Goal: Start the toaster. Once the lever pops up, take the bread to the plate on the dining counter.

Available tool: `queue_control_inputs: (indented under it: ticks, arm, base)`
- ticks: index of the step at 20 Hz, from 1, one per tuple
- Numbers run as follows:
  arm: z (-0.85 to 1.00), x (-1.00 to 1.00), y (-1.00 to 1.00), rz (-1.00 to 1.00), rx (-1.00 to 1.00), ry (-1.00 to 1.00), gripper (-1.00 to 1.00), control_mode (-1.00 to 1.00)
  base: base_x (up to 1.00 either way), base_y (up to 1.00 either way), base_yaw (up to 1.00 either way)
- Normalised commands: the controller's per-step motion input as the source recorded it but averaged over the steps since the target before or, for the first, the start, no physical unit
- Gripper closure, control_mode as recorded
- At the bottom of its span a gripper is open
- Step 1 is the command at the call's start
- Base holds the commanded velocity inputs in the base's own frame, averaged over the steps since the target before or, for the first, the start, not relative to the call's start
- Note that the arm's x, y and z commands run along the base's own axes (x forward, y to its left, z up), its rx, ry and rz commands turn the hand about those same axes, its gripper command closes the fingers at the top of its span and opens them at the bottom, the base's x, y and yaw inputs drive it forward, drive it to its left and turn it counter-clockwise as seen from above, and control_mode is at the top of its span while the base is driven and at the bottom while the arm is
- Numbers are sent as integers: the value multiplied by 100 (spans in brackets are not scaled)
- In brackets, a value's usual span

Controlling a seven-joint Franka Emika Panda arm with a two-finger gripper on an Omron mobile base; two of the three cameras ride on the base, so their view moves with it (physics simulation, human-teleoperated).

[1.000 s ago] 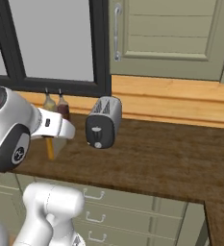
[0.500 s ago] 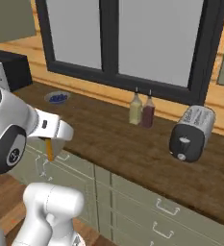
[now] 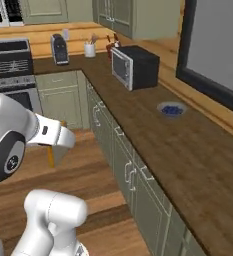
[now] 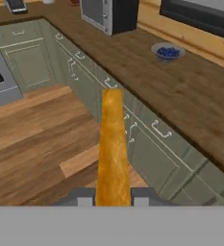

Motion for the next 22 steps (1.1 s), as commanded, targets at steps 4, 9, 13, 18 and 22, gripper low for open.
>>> queue_control_inputs:
  ticks: [4, 9, 13, 18, 22]
  arm:
    - [0, 0, 0, 0, 0, 0, 100, 100]
    - [0, 0, 0, 0, 0, 0, 100, 100]
    - [0, 0, 0, 0, 0, 0, 100, 100]
    - [0, 0, 0, 0, 0, 0, 100, 100]
    - [0, 0, 0, 0, 0, 0, 100, 100]
  base:
    - [0, 0, 100]
    - [0, 0, 100]
    - [4, 0, 99]
    - [1, 0, 99]
    - [3, 7, 93]
